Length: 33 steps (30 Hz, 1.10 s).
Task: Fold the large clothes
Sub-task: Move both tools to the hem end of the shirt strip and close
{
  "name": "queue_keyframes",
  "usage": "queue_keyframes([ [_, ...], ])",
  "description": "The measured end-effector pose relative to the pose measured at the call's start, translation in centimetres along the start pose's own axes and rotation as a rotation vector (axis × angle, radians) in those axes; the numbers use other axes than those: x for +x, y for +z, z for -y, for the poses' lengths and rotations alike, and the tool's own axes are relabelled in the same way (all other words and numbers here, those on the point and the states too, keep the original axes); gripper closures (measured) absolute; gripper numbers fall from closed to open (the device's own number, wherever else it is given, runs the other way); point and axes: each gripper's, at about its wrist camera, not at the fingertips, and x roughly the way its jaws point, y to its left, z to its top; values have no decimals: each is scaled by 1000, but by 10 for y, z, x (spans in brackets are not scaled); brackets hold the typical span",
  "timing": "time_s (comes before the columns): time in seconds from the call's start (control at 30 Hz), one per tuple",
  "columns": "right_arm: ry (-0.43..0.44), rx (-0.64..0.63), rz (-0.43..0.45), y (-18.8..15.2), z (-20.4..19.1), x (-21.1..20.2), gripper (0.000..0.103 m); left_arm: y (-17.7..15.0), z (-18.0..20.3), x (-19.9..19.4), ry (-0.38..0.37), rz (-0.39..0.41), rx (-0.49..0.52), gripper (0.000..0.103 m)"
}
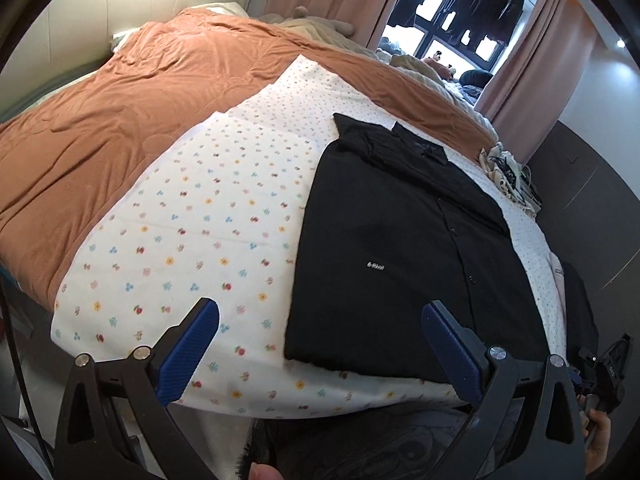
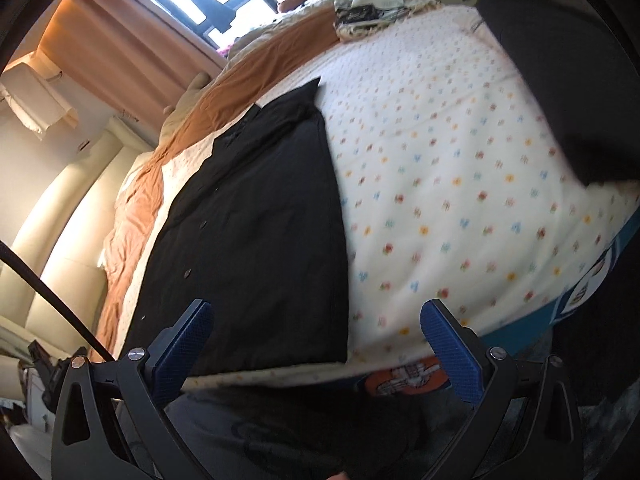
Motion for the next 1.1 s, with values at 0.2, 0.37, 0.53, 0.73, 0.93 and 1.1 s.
queue_keyframes([
  [0.2,103,81,-85,-7,18,33,9,-8,-8,7,-9,-49,-8,0],
  [0.37,168,134,-152,-10,24,62,38,-11,-14,7,-61,-55,-41,0],
  [0.53,238,154,-122,0,22,69,44,-10,-17,14,-126,-68,-62,0],
  [0.73,248,172,-90,1,32,81,44,-12,-19,33,-197,-122,-117,10],
  [0.93,259,182,-87,0,32,95,44,-14,-28,59,-213,-196,-196,46],
  [1.1,261,185,-82,4,28,91,44,-17,-35,76,-260,-247,-276,55],
])
